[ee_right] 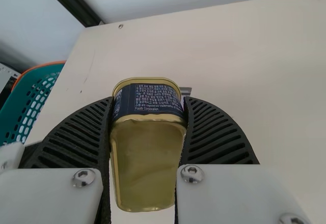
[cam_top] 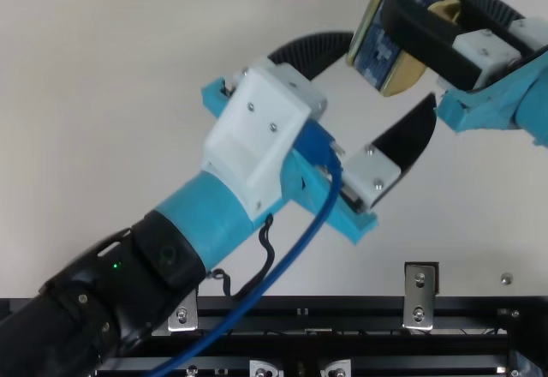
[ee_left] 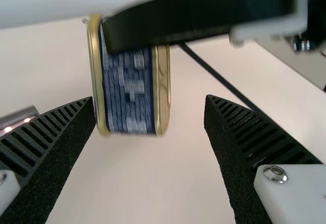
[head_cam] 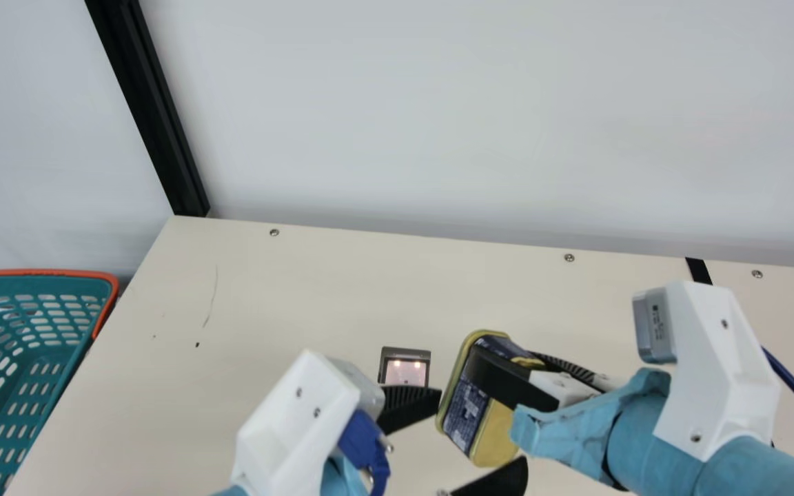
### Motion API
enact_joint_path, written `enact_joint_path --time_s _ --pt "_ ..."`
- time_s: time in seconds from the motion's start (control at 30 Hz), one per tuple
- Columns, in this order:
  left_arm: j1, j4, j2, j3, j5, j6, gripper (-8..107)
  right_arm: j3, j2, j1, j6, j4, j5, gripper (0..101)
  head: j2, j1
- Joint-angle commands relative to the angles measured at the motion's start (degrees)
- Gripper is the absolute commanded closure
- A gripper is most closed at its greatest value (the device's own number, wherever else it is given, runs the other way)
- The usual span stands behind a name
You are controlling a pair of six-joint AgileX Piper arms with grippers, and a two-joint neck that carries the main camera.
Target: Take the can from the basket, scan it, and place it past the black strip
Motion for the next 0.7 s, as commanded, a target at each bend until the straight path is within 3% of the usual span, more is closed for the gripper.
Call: enact_joint_path --time_s 0.0,0.37,0.67 --pt "-0.25 0.51 -0.28 0.32 2.18 0.04 9 0.09 -0.09 -0.33 0.4 -0.4 -0.54 101 -0.45 -1.59" --pt "5.62 0.76 -3.15 2.97 9.95 5.26 9 0.37 -1.03 -2.13 2.32 -4.57 -2.04 101 -0.45 -1.59" --pt "20.25 6.98 -7.51 5.35 12.52 7.59 9 0.29 -2.14 -2.8 3.3 -7.94 -2.08 101 -0.45 -1.59"
